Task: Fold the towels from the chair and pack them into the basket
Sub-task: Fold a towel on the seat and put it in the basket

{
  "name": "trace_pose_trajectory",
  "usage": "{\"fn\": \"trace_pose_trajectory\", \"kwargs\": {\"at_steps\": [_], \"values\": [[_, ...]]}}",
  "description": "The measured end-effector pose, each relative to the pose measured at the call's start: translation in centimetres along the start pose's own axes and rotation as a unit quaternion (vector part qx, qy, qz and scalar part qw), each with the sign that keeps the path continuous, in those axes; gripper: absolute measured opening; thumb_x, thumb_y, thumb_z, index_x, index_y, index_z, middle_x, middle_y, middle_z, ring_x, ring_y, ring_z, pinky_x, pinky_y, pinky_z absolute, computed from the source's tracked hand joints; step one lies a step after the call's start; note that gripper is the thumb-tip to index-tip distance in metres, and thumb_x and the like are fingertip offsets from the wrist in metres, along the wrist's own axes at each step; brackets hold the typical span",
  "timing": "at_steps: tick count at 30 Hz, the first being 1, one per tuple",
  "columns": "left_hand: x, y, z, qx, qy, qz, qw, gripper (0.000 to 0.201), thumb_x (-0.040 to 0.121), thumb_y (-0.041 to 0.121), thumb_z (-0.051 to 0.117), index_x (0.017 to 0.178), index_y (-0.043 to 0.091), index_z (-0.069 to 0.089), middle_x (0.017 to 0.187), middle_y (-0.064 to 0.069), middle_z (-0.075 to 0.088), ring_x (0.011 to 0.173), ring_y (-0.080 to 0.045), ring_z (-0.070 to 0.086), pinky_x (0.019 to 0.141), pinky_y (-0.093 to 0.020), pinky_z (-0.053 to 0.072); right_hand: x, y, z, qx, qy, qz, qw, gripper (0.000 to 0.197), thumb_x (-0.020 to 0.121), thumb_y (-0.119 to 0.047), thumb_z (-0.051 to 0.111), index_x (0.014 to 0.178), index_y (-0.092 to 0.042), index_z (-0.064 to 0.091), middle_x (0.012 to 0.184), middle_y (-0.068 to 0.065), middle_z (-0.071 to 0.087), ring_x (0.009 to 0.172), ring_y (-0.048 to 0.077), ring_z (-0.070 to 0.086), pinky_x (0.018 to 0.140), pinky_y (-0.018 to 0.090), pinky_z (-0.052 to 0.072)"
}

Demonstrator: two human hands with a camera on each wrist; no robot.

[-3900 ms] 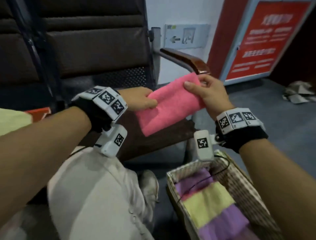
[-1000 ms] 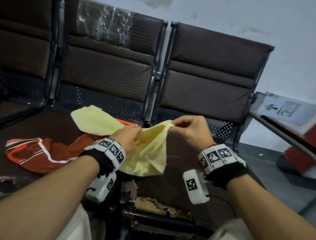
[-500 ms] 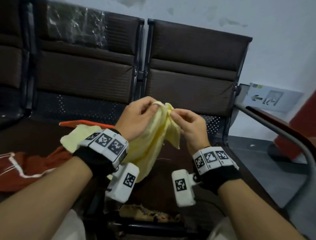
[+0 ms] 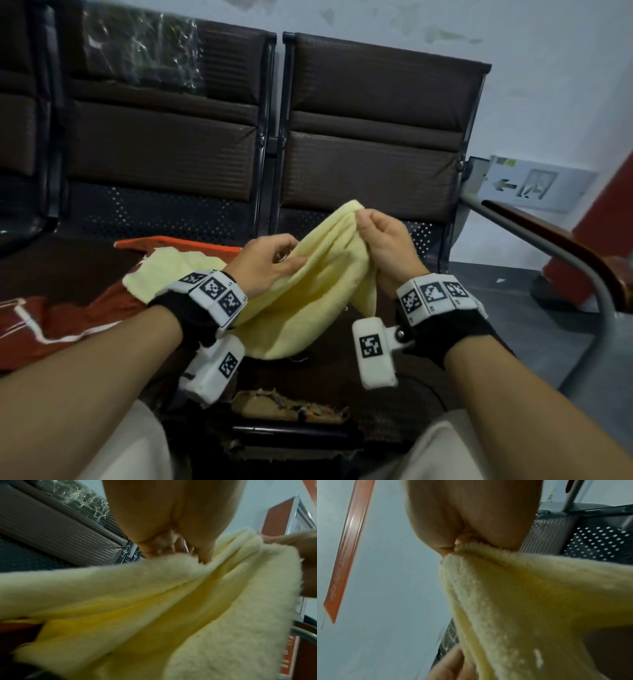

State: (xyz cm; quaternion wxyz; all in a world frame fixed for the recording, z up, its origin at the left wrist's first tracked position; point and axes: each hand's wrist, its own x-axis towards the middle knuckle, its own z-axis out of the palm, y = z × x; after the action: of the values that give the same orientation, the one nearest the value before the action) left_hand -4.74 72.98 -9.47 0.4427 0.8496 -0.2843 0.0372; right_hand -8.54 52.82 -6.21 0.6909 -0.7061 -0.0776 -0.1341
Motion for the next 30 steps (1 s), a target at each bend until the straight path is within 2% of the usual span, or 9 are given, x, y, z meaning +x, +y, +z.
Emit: {"fn": "trace_pose_trajectory", "kwargs": {"at_steps": [4,7,14,18,20,23,26,28,30], "values": [[-0.6,-1.1,-0.3,0.08,-0.017,-0.016,0.997,0.016,0.093,0.028,0.054,0.082,0.02,0.061,0.071,0.007,0.059,0.064,-0.01,0.054,0.065,-0.032,0.043,-0.5,-1.1,-1.2,0.069,0.056,0.013,0.996,0.026,0.1,-0.023,0.045,0.088,-0.006,0.06,0.08,0.011,0.065,0.072,0.022,0.063,0.072,0.038,0.055],[-0.8,-0.3,-0.2,0.074,-0.023,-0.032,0.996,0.021,0.096,0.025,0.048,0.079,0.016,0.057,0.074,0.003,0.056,0.065,-0.012,0.051,0.069,-0.038,0.045,-1.0,-1.5,-1.8,0.102,0.096,0.026,0.99,0.026,0.099,-0.023,0.046,0.094,-0.001,0.059,0.082,0.012,0.064,0.073,0.022,0.062,0.075,0.04,0.055],[0.7,4.6,0.4,-0.197,0.091,-0.02,0.976,0.027,0.098,0.029,0.046,0.075,0.025,0.059,0.07,0.003,0.056,0.066,-0.012,0.052,0.065,-0.03,0.043,-0.4,-1.4,-2.4,0.139,0.144,0.01,0.98,0.018,0.093,-0.019,0.059,0.1,-0.003,0.064,0.093,0.014,0.07,0.082,0.024,0.067,0.08,0.041,0.056],[1.0,2.6,1.3,-0.175,0.064,-0.072,0.98,0.018,0.097,0.025,0.048,0.089,0.016,0.063,0.08,-0.002,0.064,0.075,-0.017,0.058,0.074,-0.037,0.048,0.6,1.5,-1.9,0.024,0.109,0.052,0.992,0.03,0.087,-0.009,0.063,0.117,-0.011,0.064,0.106,0.014,0.07,0.095,0.025,0.068,0.085,0.04,0.056],[1.1,0.7,1.9,-0.1,0.021,-0.109,0.989,0.013,0.095,0.024,0.051,0.095,0.015,0.061,0.083,-0.004,0.064,0.078,-0.02,0.059,0.076,-0.038,0.048,0.9,3.7,-1.8,-0.091,0.041,0.113,0.989,0.053,0.087,-0.011,0.066,0.137,-0.012,0.048,0.11,0.011,0.065,0.097,0.022,0.065,0.085,0.036,0.055],[0.8,-1.9,2.3,-0.018,-0.077,-0.172,0.982,0.02,0.092,0.024,0.057,0.109,0.014,0.062,0.099,-0.007,0.068,0.094,-0.024,0.065,0.088,-0.04,0.05,0.6,6.3,-2.5,-0.277,-0.113,0.207,0.932,0.075,0.085,-0.022,0.07,0.146,-0.016,0.027,0.106,0.001,0.064,0.096,0.017,0.063,0.076,0.03,0.052],[0.5,-3.1,2.5,0.052,-0.173,-0.205,0.962,0.032,0.091,0.029,0.059,0.12,0.017,0.057,0.109,-0.004,0.065,0.101,-0.021,0.062,0.086,-0.033,0.049,0.0,7.5,-3.3,-0.502,-0.221,0.229,0.804,0.061,0.081,-0.042,0.071,0.13,-0.014,0.047,0.113,0.004,0.064,0.097,0.019,0.06,0.078,0.032,0.049],[0.3,-3.5,2.5,0.125,-0.214,-0.211,0.946,0.041,0.088,0.039,0.06,0.123,0.018,0.052,0.113,-0.001,0.06,0.101,-0.018,0.059,0.084,-0.028,0.047,-0.5,8.0,-3.3,-0.534,-0.261,0.253,0.763,0.055,0.079,-0.05,0.07,0.109,-0.005,0.06,0.103,0.012,0.064,0.089,0.027,0.06,0.074,0.037,0.048],[0.0,-3.8,2.5,0.2,-0.261,-0.203,0.922,0.044,0.084,0.049,0.061,0.113,0.018,0.053,0.106,0.002,0.057,0.098,-0.016,0.056,0.085,-0.029,0.045,-1.0,8.3,-3.0,-0.543,-0.303,0.268,0.736,0.064,0.078,-0.051,0.07,0.106,0.006,0.06,0.097,0.02,0.062,0.086,0.034,0.058,0.071,0.04,0.047]]}}
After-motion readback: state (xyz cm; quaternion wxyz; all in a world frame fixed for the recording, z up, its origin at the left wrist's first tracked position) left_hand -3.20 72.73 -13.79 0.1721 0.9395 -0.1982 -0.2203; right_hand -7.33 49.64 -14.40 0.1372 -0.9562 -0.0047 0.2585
